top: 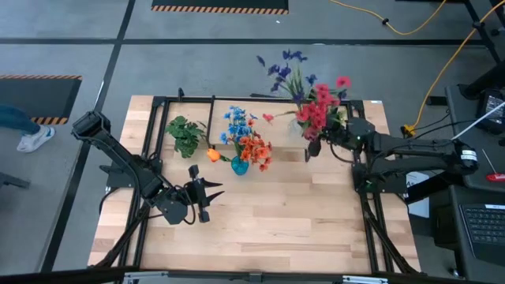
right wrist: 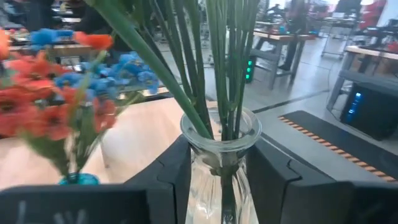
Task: Pick and place flowers into a vace then onto a shelf
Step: Put the transparent vase on the shelf
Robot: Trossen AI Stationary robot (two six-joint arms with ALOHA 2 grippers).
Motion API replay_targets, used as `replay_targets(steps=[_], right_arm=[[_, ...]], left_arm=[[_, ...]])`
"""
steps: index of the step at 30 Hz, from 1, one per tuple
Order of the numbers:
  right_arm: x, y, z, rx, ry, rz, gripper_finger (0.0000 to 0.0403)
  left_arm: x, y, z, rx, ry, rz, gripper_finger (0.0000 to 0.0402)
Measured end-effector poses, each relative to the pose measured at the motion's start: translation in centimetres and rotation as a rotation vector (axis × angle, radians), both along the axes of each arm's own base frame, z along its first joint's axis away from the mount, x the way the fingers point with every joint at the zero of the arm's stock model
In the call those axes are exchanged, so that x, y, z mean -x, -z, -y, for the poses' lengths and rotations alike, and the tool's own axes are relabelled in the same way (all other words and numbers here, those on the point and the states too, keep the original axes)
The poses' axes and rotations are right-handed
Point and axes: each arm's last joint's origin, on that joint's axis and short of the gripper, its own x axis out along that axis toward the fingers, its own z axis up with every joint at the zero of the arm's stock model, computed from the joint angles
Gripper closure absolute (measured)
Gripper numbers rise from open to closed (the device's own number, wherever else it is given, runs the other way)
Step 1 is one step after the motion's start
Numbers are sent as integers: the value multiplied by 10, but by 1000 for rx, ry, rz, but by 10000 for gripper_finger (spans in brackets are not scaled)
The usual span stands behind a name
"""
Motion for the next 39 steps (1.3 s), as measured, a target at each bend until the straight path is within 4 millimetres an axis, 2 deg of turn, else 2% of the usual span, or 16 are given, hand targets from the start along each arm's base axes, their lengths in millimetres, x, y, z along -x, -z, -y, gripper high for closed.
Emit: replay_targets(steps=[18,39], right_arm=[[-12,16,32,-73,51,-28,284],[-13,19,34,-95,63,-25,284]], left_arm=[[0,0,0,0,-1,0,302],[0,0,0,-1,0,-1,302]])
